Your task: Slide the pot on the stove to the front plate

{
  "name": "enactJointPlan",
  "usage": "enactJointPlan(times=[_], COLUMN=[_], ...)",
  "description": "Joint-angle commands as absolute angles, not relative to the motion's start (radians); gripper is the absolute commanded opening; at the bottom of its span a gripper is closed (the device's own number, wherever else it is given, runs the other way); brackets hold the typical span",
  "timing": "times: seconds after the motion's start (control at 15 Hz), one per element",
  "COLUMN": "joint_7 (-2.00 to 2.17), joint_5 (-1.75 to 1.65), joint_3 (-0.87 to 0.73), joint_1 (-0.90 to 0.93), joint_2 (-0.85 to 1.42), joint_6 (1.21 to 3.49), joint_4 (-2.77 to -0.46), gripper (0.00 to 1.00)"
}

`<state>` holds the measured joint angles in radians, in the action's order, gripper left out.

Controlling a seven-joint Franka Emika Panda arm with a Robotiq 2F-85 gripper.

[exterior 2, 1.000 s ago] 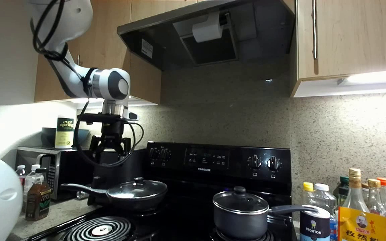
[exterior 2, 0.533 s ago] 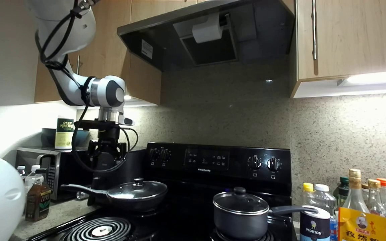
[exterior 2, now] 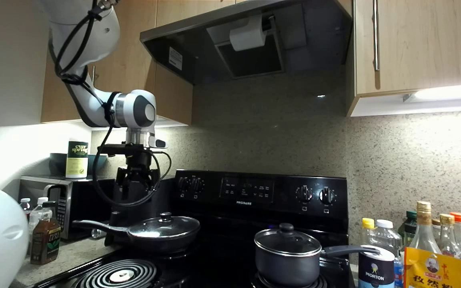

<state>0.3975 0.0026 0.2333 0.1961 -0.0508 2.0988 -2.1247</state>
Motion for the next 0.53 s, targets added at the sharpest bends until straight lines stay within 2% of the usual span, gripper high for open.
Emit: enactJointPlan(times=[0.0,0.33,0.47], joint_7=[0.514,0.646,0.583], joint_5=[-0.074,-0.189,-0.159], joint_3=[0.184,0.130,0.130], joint_1=[0.149,0.083,0.087], joint_2=[-0.100,-0.153,-0.107], joint_6=[2.145,2.143,2.122], joint_4=[-2.167,-2.193,-2.141], gripper=[1.00,1.00,1.00])
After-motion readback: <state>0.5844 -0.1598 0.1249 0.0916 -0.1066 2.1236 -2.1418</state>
